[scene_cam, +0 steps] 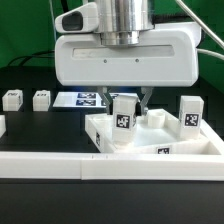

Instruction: Assemble square table

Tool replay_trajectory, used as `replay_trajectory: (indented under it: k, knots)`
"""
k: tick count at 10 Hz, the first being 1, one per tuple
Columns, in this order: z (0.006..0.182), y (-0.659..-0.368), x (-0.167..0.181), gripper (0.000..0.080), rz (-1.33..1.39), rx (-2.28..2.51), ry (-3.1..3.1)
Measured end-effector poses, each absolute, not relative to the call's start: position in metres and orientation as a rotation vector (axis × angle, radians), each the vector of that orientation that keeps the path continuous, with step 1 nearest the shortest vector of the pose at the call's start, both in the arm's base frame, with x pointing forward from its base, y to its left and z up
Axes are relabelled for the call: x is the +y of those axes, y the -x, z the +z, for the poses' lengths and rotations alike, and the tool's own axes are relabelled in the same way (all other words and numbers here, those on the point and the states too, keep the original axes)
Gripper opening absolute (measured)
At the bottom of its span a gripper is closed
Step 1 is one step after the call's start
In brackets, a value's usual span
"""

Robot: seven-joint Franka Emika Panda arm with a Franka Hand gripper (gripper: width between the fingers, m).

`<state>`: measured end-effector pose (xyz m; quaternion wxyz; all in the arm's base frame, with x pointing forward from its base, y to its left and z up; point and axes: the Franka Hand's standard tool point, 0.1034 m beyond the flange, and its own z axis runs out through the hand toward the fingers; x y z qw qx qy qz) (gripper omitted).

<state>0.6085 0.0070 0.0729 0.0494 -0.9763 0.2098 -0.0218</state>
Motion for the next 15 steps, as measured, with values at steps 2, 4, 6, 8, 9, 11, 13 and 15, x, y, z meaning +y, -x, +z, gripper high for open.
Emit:
replay_trajectory:
  k: [2,4,6,8,9,11,13,15]
  knots:
    - [0.072,-0.618,-0.001,0.0293,-0.082,1.019,2.851]
    - [0.072,-0.618,0.004,0.0293,-0.053,1.467,2.644]
    - [0.070,-0.616,0.012,0.0293,-0.014,1.746,2.467]
    - [0.070,-0.616,0.017,0.0293,0.023,1.960,2.268]
    - [0.070,-0.617,0.017,0.0293,0.032,2.008,2.210]
    - [0.070,-0.617,0.018,0.0369,0.032,1.986,2.227]
    - [0.067,-0.614,0.020,0.0622,0.009,1.778,2.398]
    - [0.067,-0.614,0.018,0.0644,-0.038,1.323,2.692]
